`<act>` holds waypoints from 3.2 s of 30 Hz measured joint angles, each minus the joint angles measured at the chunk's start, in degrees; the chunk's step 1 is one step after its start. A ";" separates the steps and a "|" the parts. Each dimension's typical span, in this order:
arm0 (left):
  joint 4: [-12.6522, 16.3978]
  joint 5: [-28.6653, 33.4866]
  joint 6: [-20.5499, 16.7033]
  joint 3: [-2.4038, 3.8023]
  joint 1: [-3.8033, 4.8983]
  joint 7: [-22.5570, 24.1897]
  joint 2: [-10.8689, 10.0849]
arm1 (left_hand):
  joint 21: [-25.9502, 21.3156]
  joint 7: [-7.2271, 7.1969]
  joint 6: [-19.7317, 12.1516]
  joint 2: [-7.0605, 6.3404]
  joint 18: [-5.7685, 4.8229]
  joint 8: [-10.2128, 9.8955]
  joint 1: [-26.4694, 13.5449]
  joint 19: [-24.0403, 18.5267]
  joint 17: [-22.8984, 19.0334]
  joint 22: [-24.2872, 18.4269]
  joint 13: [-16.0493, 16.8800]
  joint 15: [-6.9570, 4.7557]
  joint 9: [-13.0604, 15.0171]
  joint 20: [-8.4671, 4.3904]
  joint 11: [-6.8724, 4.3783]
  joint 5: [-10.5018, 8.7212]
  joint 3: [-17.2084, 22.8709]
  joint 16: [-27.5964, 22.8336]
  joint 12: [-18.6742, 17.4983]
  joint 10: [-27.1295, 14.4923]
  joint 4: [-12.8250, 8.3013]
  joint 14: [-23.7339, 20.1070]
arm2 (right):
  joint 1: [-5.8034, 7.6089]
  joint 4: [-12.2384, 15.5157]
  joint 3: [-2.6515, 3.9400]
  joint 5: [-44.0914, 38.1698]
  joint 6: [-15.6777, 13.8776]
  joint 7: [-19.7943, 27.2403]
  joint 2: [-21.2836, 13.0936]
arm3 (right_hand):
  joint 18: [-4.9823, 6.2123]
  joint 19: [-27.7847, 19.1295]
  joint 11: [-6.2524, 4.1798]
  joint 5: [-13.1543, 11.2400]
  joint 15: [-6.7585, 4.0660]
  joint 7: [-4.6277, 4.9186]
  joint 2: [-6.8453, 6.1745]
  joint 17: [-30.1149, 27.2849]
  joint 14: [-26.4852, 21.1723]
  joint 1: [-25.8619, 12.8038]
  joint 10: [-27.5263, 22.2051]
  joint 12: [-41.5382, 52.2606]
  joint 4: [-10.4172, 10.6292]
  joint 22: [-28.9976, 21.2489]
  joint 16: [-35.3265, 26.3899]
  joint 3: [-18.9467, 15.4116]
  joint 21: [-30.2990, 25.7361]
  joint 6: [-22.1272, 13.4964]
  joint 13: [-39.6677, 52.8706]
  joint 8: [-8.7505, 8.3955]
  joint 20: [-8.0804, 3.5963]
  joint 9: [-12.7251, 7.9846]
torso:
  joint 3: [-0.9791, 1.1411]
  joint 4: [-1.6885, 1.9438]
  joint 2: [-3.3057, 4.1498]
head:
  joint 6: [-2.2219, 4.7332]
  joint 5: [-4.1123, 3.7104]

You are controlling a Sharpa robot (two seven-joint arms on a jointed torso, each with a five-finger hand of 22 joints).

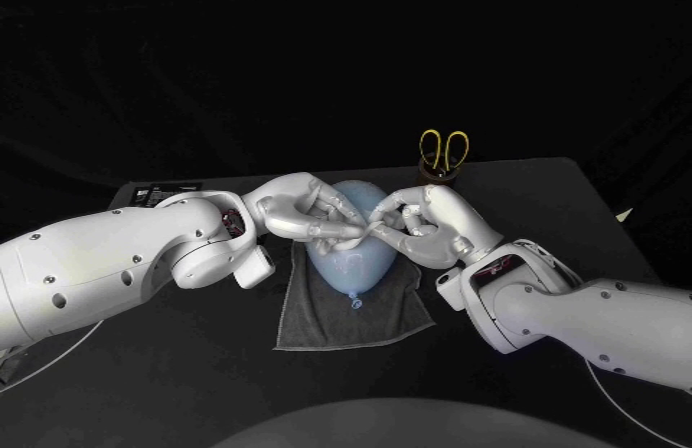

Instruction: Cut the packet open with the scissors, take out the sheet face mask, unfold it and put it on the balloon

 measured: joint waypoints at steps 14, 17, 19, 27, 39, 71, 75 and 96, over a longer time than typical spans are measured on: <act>-0.05 -0.25 -0.25 0.02 0.00 -1.75 -0.04 | 0.90 -0.22 0.22 -0.30 -0.02 0.00 0.31 2.70 1.52 2.17 0.73 -0.15 0.00 -0.18 -0.12 0.00 -2.01 0.74 1.45 0.13 2.00 1.15 | 0.01 0.36 0.04 0.48 -1.18 1.04 -0.15 | 0.00 -0.01 -0.10 0.11 0.01 -0.13 -0.30 -0.05 -0.01 -0.30 -0.11 0.23 0.16 -0.02 0.07 -0.16 -0.01 -0.14 -0.05 0.20 0.01 -0.04 | -0.01 0.00 -0.01 | -0.12 -0.09; -0.02 -0.27 -0.38 0.02 0.00 -2.05 -0.02 | 1.12 -0.22 0.22 -0.47 -0.02 0.00 0.59 3.01 2.07 2.67 0.88 -0.29 0.02 -0.31 -0.31 0.00 -2.40 0.76 1.65 0.34 2.40 1.30 | 0.01 0.34 0.05 0.55 -1.29 1.12 -0.12 | 0.00 -0.01 -0.10 0.23 0.00 -0.14 -0.30 -0.04 0.00 -0.30 -0.11 0.23 0.16 -0.04 0.07 -0.16 -0.01 -0.14 -0.04 0.20 0.01 -0.04 | -0.01 0.00 -0.01 | -0.15 -0.09; 0.01 -0.29 -0.43 0.02 0.00 -2.23 0.03 | 1.42 -0.23 0.23 -0.12 -0.02 0.33 0.94 3.60 2.53 3.04 1.21 -0.39 0.11 -0.33 -0.26 0.00 -2.73 1.14 2.23 0.70 2.73 1.70 | 0.01 0.22 0.05 0.55 -1.29 1.11 -0.03 | 0.00 -0.01 -0.10 0.32 -0.02 -0.13 -0.30 -0.04 0.03 -0.30 -0.11 0.23 0.16 -0.05 0.06 -0.16 -0.01 -0.14 -0.04 0.20 0.01 -0.05 | -0.01 -0.01 -0.01 | -0.16 -0.09; 0.07 -0.34 -0.50 0.02 0.00 -2.43 0.18 | 2.23 -0.93 0.94 0.68 -0.03 1.34 2.67 4.82 4.61 4.68 4.72 -0.63 0.60 -0.73 -0.75 0.00 -3.27 1.73 5.33 2.79 3.27 2.47 | 0.08 -0.14 0.07 0.24 -0.61 -0.39 0.64 | 0.00 -0.20 -0.10 0.55 -0.21 -0.02 -0.75 -0.02 0.21 -0.75 -0.11 0.22 0.39 -0.03 0.02 -0.39 -0.56 -0.25 0.00 0.20 -0.17 -0.22 | -0.01 -0.01 -0.01 | -0.29 -0.07; 0.06 -0.31 -0.45 0.01 0.00 -2.27 0.40 | 3.07 -1.53 1.99 2.67 -0.05 1.66 5.42 5.76 6.51 5.92 6.70 -1.26 0.70 -1.01 -1.27 0.01 -3.19 2.51 6.66 3.97 3.66 3.09 | 0.13 -0.39 0.09 -0.71 0.37 -2.94 1.34 | 0.00 -0.20 -0.15 4.11 -0.20 -0.01 -1.67 0.00 0.20 -1.67 -0.17 0.22 0.67 0.00 0.07 -0.67 -0.77 -0.67 -0.02 0.67 -0.17 -0.58 | -0.03 0.00 -0.01 | -0.43 -0.05; -0.48 5.05 -1.08 0.01 0.00 -2.55 0.81 | 9.34 -2.20 3.31 4.45 -0.47 6.36 5.93 9.00 11.79 14.24 13.04 -1.96 1.39 -2.46 -1.36 0.48 17.10 3.74 9.59 8.74 -3.50 5.03 | 0.17 -0.26 0.16 -1.52 0.37 -4.08 1.02 | 0.00 -0.42 0.68 9.85 0.32 1.44 -3.09 0.00 0.10 -3.09 -0.16 -0.74 1.83 -0.02 0.07 -1.02 -2.10 -3.97 -0.02 0.12 0.05 -2.10 | -0.02 -0.01 -0.03 | -0.52 0.01; -0.57 6.90 -1.28 0.01 0.00 -2.81 0.65 | 9.57 -2.21 3.30 4.33 -0.48 6.56 4.94 9.00 11.71 14.52 13.35 -1.96 1.39 -2.46 -1.36 1.12 17.94 3.74 9.77 8.74 -4.01 5.04 | 0.17 -0.11 0.15 -1.53 0.41 -3.87 0.80 | 0.00 -0.42 0.74 9.63 0.32 1.47 -3.09 0.00 0.10 -3.09 -0.11 -0.75 1.95 -0.01 0.07 -0.68 -2.00 -4.00 -0.05 0.12 0.05 -2.26 | -0.01 -0.02 -0.03 | -0.48 0.01; -0.69 8.31 -1.60 0.01 0.00 -5.40 0.76 | 8.01 -1.95 0.93 -3.11 -0.48 5.08 -5.51 9.19 9.65 13.16 13.37 -1.94 5.72 -1.83 -1.66 0.07 1.20 3.34 10.10 7.97 5.86 5.01 | 1.73 -0.38 0.72 1.99 0.18 -2.60 1.56 | 0.00 0.05 0.22 11.09 0.33 0.08 -2.63 -0.05 0.09 -2.63 -0.19 0.38 2.11 -0.03 0.01 -0.38 -0.24 -1.56 0.00 1.75 0.03 -1.93 | -0.05 0.04 -0.04 | 0.19 -0.19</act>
